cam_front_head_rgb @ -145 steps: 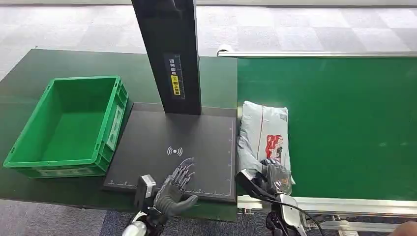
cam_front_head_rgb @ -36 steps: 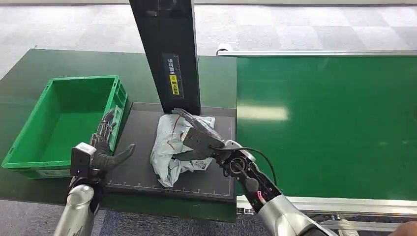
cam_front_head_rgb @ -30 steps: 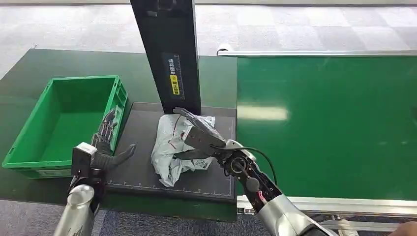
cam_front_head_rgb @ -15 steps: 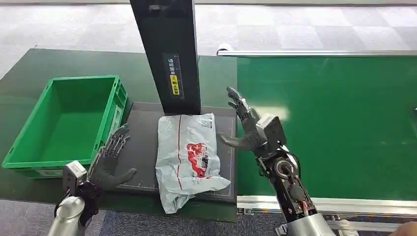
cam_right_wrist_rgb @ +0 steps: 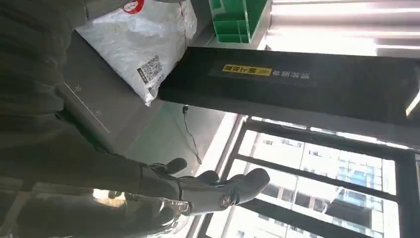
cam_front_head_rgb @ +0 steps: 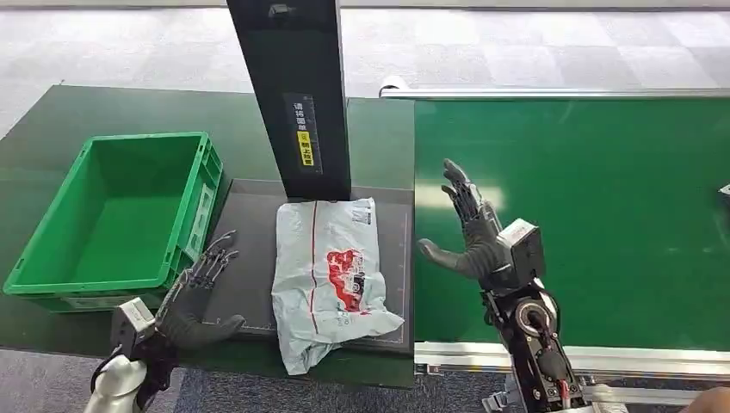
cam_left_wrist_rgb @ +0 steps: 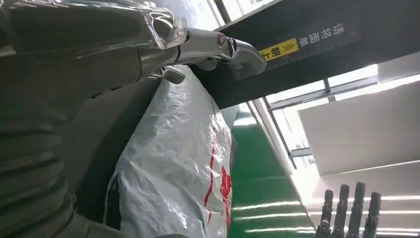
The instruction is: Moved the parcel from conveyor to table for the left to box.
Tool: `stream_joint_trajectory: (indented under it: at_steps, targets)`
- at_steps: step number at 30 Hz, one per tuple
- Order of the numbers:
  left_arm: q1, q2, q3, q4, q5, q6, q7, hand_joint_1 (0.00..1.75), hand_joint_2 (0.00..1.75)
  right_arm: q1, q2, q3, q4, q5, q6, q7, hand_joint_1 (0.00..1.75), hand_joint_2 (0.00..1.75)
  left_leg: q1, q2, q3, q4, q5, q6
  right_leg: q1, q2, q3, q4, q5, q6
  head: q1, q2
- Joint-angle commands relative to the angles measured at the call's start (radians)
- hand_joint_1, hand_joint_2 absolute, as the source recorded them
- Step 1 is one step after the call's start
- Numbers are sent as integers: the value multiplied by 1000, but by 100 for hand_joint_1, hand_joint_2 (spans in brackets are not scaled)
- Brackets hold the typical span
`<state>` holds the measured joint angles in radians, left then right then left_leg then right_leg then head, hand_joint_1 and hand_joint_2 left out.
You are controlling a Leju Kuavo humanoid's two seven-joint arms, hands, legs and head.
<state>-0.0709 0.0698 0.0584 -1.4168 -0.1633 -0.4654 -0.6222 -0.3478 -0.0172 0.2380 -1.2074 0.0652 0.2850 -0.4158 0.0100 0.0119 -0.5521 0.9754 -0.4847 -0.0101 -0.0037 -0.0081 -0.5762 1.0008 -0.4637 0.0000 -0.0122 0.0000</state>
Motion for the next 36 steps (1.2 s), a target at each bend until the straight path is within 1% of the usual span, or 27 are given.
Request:
stream_joint_trajectory:
  at_steps: [1,3,4,5,7,8,11,12,13,14,15,16,17,18,19,21,22,27,31,36]
  targets:
    - [-2,13,-28,20,-3,-4,2,0,175,-7,-11,-13,4,-1,1,2,0,175,0,-1,1,-1,0,0,0,0,1,-1,0,0,0,0]
    - [-2,13,-28,20,-3,-4,2,0,175,-7,-11,-13,4,-1,1,2,0,175,0,-1,0,0,0,0,0,0,0,0,0,0,0,0]
    - [9,78,-150,-16,-222,38,0,0,175,40,-10,-68,-26,-26,-61,31,0,175,0,-1,1,-1,1,0,0,0,1,-1,0,0,0,0]
    - [25,77,-193,-45,-276,51,20,0,175,92,-32,-101,-64,-41,-59,25,0,175,0,-1,0,-1,0,0,0,0,1,-1,0,0,0,0]
    - [48,84,-264,-85,-326,58,57,0,175,165,-47,-161,-116,-55,-33,6,0,175,0,-8,1,-1,1,1,0,-6,4,-2,-1,0,0,0]
    - [46,91,-282,-86,-329,60,66,0,175,174,-44,-178,-124,-53,-27,4,0,175,0,-10,3,-2,1,1,0,-8,5,-4,-1,1,-1,0]
    - [46,91,-282,-86,-329,60,66,0,175,174,-44,-178,-124,-53,-27,4,0,175,0,-10,3,-2,1,1,0,-8,5,-4,-1,1,-1,0]
    - [33,101,-305,-78,-335,56,76,0,175,178,-38,-198,-133,-53,-29,5,0,175,0,-7,2,-1,1,1,0,-6,3,-2,-1,0,-1,0]
    - [24,106,-316,-72,-329,61,85,0,175,179,-31,-215,-139,-51,-30,9,0,175,0,-10,2,-2,1,1,0,-8,4,-3,-2,1,0,0]
    - [14,138,-375,-75,-333,36,100,0,175,182,-7,-258,-172,-52,-37,33,0,175,0,-10,-1,0,0,1,-1,-7,2,-1,-1,2,0,0]
    - [32,138,-393,-88,-342,50,111,0,175,197,6,-272,-193,-53,-38,35,0,175,-1,-5,-1,-1,0,0,-1,-4,0,0,-1,1,0,0]
    - [40,129,-397,-89,-341,74,123,0,175,213,19,-283,-212,-50,-37,34,0,175,-1,-5,0,-1,0,0,-2,-4,1,-1,-1,1,0,0]
    - [10,113,-511,-43,-618,337,276,0,175,237,60,-336,-245,-51,-79,35,0,175,-1,-5,0,-1,0,0,-2,-4,1,-1,-1,1,0,0]
    - [-35,51,-591,62,-843,420,333,0,175,267,69,-360,-280,-42,-75,39,0,175,-1,-6,1,-2,0,0,-1,-4,2,-2,-1,1,0,0]
    - [-67,29,-628,128,-855,471,352,0,175,277,74,-373,-290,-35,-67,39,0,175,-1,-10,0,-2,1,1,-2,-9,2,-2,-2,1,0,0]
    - [-111,18,-670,198,-880,526,383,0,175,285,80,-389,-294,-28,-57,36,0,175,-2,-12,1,-2,1,1,-3,-10,2,-2,-2,1,-1,0]
    - [-120,20,-674,205,-872,527,381,0,175,282,81,-394,-291,-26,-55,35,0,175,-2,-14,2,-3,2,1,-2,-12,4,-3,-1,1,0,0]
    - [-108,21,-677,119,-841,530,387,0,175,264,81,-398,-276,-27,-48,35,0,175,-1,-5,0,0,0,1,-2,-5,1,-1,-1,1,0,0]
    - [-116,8,-676,124,-842,550,391,0,175,269,82,-397,-281,-27,-47,35,0,175,-1,-8,1,-1,0,1,-2,-7,2,-1,-1,1,0,0]
    - [-116,8,-676,124,-842,550,391,0,175,269,82,-397,-281,-27,-47,35,0,175,-1,-6,1,-1,0,1,-2,-5,2,-1,0,1,0,0]
